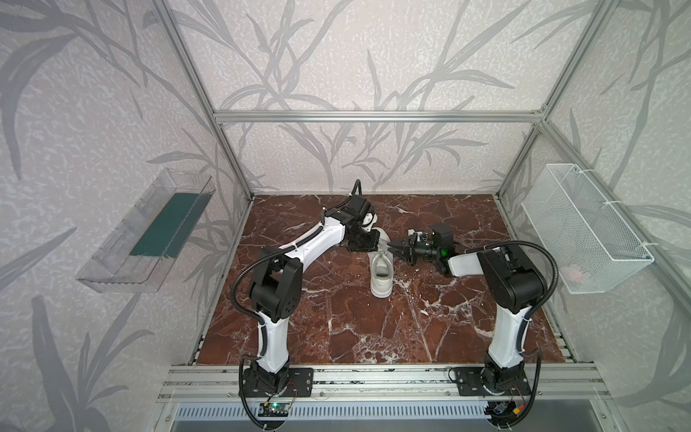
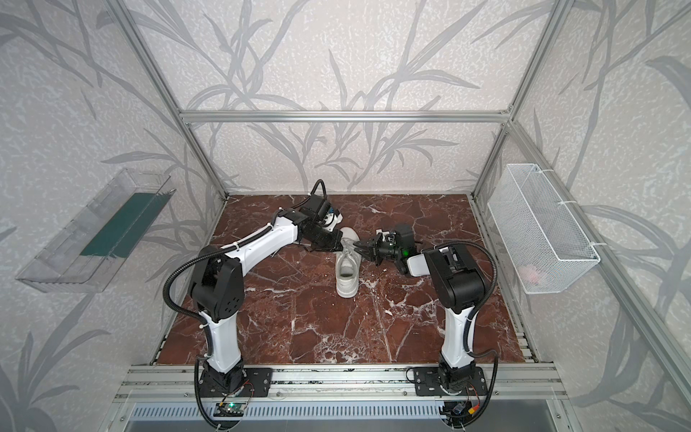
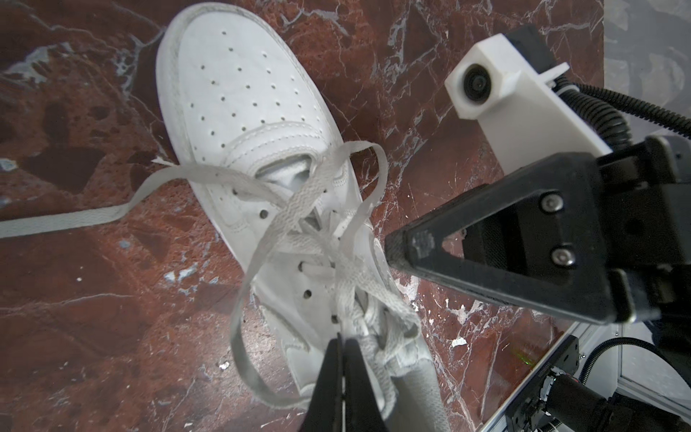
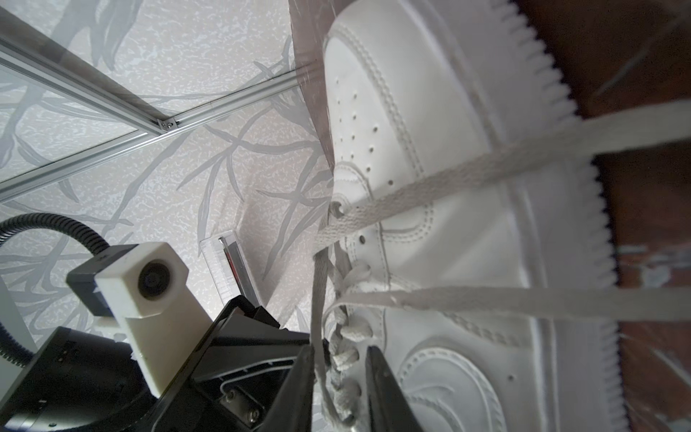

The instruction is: Tie the shoes

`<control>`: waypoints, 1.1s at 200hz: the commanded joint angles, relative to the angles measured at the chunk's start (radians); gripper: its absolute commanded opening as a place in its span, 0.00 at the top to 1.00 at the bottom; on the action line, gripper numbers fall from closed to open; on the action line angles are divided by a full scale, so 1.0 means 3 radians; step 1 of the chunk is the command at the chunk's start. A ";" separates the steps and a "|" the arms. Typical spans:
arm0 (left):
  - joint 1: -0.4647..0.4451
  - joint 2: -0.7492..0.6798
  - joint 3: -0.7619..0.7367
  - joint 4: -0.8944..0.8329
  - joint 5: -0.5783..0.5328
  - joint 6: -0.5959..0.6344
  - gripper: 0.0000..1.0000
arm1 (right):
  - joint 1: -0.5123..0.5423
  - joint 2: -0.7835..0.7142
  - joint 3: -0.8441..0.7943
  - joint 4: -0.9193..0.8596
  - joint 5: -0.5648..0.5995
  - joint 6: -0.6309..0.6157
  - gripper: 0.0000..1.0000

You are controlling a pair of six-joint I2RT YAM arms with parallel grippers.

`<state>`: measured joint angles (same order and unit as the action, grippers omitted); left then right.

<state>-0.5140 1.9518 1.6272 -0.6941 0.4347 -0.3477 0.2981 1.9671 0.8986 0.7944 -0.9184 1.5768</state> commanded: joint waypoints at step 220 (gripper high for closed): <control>0.0029 -0.0315 0.1125 0.0059 0.0182 -0.0186 1.00 | 0.0269 -0.0676 0.1298 -0.2424 0.1079 -0.3876 0.50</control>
<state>-0.5091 1.9076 1.9476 -0.6830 0.4744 -0.3820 0.3805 1.7039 1.2434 0.0319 -0.6186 0.4610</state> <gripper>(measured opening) 0.047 0.508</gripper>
